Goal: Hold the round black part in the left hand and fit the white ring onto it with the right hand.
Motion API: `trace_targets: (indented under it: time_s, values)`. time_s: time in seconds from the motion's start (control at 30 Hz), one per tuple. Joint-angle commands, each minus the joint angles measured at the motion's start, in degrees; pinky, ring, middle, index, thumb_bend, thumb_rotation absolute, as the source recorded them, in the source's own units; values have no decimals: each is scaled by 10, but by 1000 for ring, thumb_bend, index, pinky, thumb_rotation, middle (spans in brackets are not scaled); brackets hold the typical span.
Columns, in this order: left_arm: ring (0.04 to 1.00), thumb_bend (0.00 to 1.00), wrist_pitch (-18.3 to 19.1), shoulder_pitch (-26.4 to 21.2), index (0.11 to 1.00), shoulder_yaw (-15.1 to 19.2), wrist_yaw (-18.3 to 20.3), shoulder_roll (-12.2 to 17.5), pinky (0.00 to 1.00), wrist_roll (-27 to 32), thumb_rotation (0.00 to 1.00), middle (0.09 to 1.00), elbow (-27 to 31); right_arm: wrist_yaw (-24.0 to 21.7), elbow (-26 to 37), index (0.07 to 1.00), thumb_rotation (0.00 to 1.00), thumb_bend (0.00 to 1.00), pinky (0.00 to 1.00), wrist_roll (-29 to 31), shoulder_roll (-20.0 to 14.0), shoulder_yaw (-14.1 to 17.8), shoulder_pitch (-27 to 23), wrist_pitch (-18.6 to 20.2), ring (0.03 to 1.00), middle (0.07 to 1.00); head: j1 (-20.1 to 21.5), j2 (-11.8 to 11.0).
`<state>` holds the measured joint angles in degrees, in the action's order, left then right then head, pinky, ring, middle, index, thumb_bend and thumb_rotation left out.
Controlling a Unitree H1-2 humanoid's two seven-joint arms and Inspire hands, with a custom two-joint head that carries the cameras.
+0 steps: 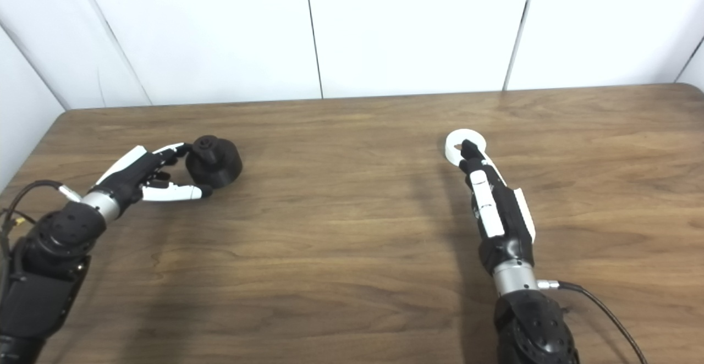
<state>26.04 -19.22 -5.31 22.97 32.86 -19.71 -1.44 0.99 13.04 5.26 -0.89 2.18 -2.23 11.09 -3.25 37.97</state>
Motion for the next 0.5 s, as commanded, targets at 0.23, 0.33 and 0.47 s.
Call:
trace_targets:
  time_s: [0.23, 0.33, 0.47]
  values:
    - [999, 1000, -14, -40, 981, -15, 3, 26, 937, -6, 443, 995, 3, -6, 14, 899, 830, 447, 980, 0, -5, 2, -16, -26, 948, 937, -2, -3]
    - [1000, 1000, -13, -42, 983, -17, -2, 23, 946, -8, 429, 993, -2, -5, 12, 897, 821, 438, 978, 0, -5, 2, -16, -29, 947, 936, -2, -3]
    - [998, 1000, -11, -46, 986, -20, -7, 20, 944, -12, 418, 994, -9, -7, 11, 893, 818, 440, 976, -2, -8, 1, -16, -32, 947, 935, -3, -3]
